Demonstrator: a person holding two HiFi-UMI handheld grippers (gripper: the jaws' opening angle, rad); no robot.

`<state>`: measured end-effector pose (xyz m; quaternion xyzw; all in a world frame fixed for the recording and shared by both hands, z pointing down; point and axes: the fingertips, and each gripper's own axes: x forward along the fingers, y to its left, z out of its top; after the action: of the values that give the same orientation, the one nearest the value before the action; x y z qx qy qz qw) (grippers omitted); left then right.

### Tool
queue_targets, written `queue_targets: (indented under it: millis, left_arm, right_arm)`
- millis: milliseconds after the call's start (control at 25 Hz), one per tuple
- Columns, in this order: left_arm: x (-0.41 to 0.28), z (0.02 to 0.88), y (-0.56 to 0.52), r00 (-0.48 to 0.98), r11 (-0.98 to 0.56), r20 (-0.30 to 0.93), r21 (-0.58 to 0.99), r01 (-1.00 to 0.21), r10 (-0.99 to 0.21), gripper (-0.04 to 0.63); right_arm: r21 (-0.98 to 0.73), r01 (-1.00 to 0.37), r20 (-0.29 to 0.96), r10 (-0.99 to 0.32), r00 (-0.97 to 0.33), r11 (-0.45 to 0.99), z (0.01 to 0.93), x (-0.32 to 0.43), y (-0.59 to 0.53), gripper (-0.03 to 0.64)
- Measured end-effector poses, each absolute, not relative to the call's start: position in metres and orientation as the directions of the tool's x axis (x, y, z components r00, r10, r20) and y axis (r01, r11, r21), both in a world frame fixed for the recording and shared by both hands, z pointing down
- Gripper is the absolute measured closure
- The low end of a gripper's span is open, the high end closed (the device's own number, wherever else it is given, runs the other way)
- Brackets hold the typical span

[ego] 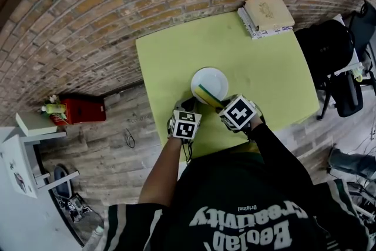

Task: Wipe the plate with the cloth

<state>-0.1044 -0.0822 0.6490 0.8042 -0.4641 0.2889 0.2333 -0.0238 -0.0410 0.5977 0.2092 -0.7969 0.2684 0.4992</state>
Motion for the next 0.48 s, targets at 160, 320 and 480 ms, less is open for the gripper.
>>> queue_targets:
  millis: [160, 320, 480]
  left_arm:
    - [-0.103, 0.65, -0.079, 0.418, -0.477, 0.681, 0.114, -0.871, -0.602, 0.588]
    - [-0.102, 0.648, -0.079, 0.428, -0.493, 0.673, 0.107, -0.863, -0.604, 0.588]
    - [-0.102, 0.651, -0.078, 0.424, -0.492, 0.686, 0.111, -0.864, -0.591, 0.588]
  right_arm:
    - [-0.226, -0.589, 0.91, -0.047, -0.411, 0.776, 0.6, -0.027, -0.038, 0.497]
    - [-0.239, -0.569, 0.917, -0.01, -0.399, 0.787, 0.608, -0.031, -0.032, 0.497]
    - [-0.246, -0.574, 0.916, -0.007, -0.402, 0.781, 0.61, -0.029, -0.032, 0.497]
